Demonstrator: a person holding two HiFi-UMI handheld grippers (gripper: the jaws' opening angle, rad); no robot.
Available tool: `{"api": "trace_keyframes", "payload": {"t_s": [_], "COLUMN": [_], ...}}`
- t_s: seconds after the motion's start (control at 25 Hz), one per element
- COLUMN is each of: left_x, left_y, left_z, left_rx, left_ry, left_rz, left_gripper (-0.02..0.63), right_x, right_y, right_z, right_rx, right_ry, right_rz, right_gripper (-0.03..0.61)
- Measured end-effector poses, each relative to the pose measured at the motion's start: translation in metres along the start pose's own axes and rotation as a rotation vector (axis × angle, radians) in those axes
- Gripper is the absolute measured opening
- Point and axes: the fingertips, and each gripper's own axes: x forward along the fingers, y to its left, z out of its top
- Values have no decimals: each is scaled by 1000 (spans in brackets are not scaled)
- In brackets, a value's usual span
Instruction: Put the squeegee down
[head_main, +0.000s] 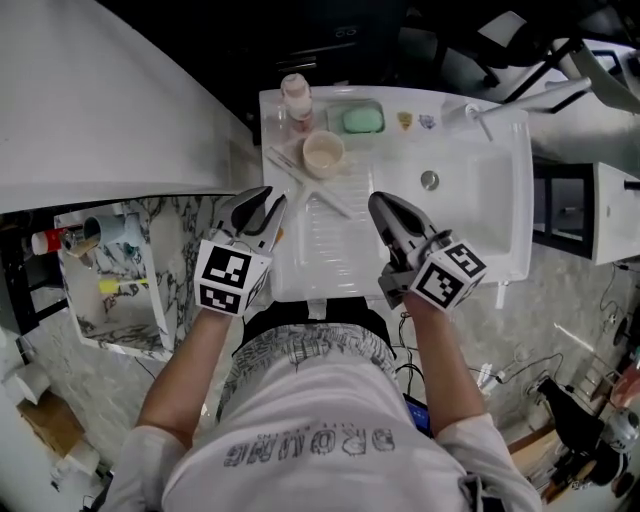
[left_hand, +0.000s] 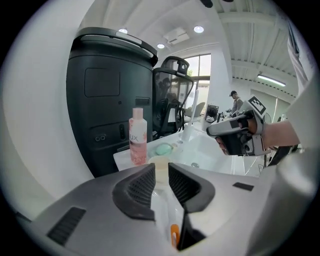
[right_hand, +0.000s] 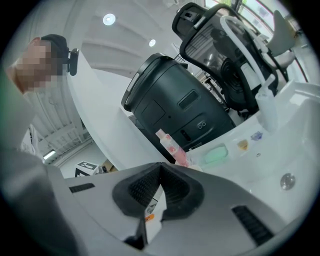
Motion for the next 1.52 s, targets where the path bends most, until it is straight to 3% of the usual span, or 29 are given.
{"api": "trace_keyframes", "payload": {"t_s": [0.8, 1.52], "left_x": [-55, -75], "left_y": [-1, -6], "left_z": [51, 61], "left_rx": [11, 24], "left_ry": [-202, -249], "left_rz": [-46, -89], "left_gripper": [38, 25], "right_x": [-3, -8], "right_y": [54, 77], "right_z": [6, 13], "right_rx": [-80, -132], "right_ry": [-46, -69], "right_rz": [-6, 12], "right_gripper": [8, 8]}}
